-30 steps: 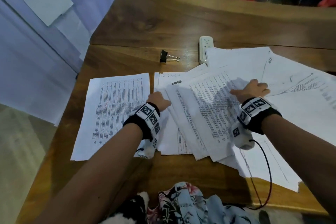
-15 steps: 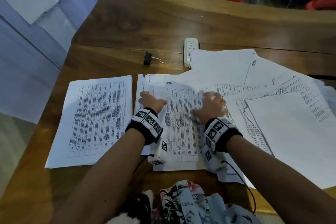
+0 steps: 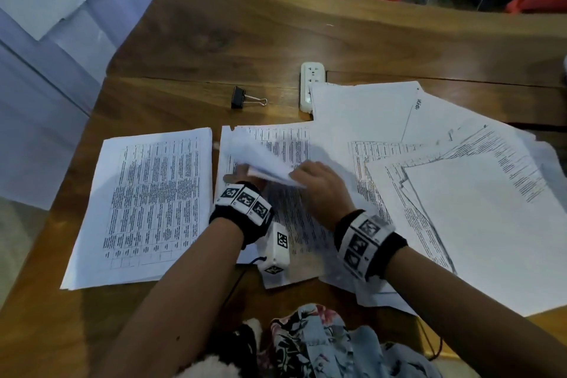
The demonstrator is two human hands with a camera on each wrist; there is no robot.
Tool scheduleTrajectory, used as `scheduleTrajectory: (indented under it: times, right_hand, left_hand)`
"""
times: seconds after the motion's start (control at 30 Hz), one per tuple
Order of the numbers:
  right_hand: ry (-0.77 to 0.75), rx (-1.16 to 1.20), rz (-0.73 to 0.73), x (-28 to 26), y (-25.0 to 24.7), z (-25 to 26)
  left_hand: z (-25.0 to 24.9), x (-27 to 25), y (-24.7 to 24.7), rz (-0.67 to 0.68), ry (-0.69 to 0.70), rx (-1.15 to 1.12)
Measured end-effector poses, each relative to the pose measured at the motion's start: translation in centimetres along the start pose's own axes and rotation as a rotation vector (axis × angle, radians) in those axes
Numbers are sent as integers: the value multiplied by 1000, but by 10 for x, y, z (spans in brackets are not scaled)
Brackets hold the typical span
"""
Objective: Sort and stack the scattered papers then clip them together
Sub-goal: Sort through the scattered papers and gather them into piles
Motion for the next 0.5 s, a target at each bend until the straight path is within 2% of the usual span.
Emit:
scheduleTrajectory:
  times: [0.03,0.07,0.1,0.13,0.17,0.27,0.3,0.33,0.37,0.4,0.5]
  right_hand:
    - [-134,-48,-9,-3,0,12]
    - [-197,-55,-4,-5,-1,17]
    - [-190,-25,-10,-4,-5,18]
    - [-119,29,-41,-1,-10,14]
    - [20,138,-72,2,-15,5]
    - [676,541,-120,3,-22,-34]
    - [894,596,-100,-3,-16,-50]
    - [1049,612,-54,-9,-8,-64]
    - [1125,600,-6,-13,-1,-73]
    - [1133,585,25,-14,6,-77]
    - [1038,568,87,-8,18,-68]
  left_hand:
    - [1,4,-3,-32,-4,30]
    - [3,5,-7,-58,-10,60]
    - [3,4,-12,-80,-17,92]
    - [3,4,-15,-83,-21,103]
    - [3,1,-16,-74,-34,69]
    - [8,-4,-15,-64,-80,-31]
    - [9,-2,-14,-63,-94,-19]
    - [9,0,-15,-64,-100,1]
    - [9,3,-15,-68,-111,6]
    - [9,6,-14,-74,-123,7]
    - [14,11,-14,-125,-144,21]
Point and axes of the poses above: each hand's wrist, its own x-axis towards the middle knuckle, its own y-axis out of the palm, z = x × y, the point moved 4 cm from there along x, towards the middle knuckle, and after that the axes turned 7 degrees about z, right-handed, at the moved point
